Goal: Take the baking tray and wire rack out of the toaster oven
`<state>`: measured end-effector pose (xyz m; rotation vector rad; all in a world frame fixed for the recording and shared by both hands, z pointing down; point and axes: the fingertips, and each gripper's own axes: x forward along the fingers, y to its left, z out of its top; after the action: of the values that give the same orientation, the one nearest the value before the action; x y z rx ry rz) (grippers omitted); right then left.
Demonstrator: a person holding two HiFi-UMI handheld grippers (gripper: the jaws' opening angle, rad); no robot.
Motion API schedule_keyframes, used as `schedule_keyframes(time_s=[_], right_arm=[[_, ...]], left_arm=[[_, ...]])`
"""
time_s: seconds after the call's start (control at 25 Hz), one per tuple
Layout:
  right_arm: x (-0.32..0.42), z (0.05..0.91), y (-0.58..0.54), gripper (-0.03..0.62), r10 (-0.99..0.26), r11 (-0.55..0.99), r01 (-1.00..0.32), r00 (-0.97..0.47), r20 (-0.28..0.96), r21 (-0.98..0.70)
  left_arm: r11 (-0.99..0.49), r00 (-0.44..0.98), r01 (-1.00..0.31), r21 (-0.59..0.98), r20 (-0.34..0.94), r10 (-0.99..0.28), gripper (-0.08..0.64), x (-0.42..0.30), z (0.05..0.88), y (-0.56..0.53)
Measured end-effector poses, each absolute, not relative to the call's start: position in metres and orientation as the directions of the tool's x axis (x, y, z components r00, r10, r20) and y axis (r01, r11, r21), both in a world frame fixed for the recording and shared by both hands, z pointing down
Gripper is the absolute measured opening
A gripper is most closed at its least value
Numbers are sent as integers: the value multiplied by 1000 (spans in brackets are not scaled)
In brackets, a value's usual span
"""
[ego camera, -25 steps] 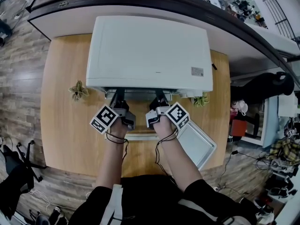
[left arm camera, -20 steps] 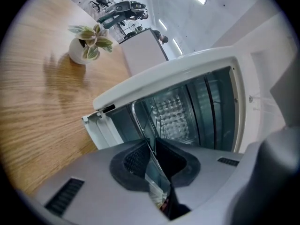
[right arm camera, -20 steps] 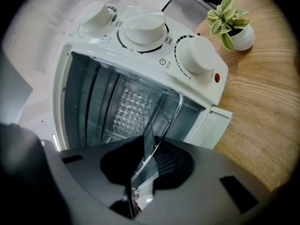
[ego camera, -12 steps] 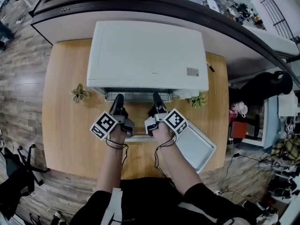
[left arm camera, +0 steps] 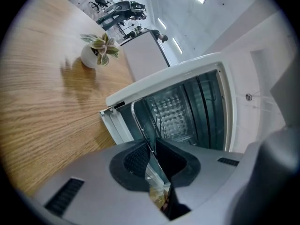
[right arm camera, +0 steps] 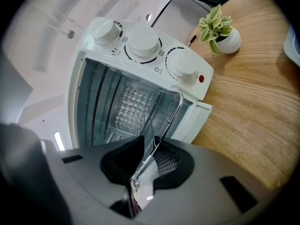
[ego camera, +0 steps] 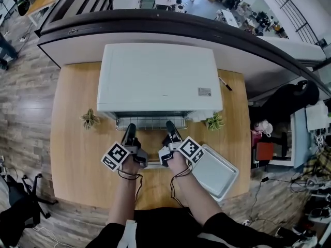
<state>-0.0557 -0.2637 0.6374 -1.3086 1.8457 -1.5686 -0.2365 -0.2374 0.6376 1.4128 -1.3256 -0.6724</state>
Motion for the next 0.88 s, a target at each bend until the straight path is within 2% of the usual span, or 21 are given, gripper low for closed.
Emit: schedule_keyframes(time_s=[0.88], right_arm=[[-50, 632, -212, 64, -810, -57, -386, -522, 268, -921]], left_arm=[[155, 234, -376, 914, 256, -938, 52, -230, 631, -186]])
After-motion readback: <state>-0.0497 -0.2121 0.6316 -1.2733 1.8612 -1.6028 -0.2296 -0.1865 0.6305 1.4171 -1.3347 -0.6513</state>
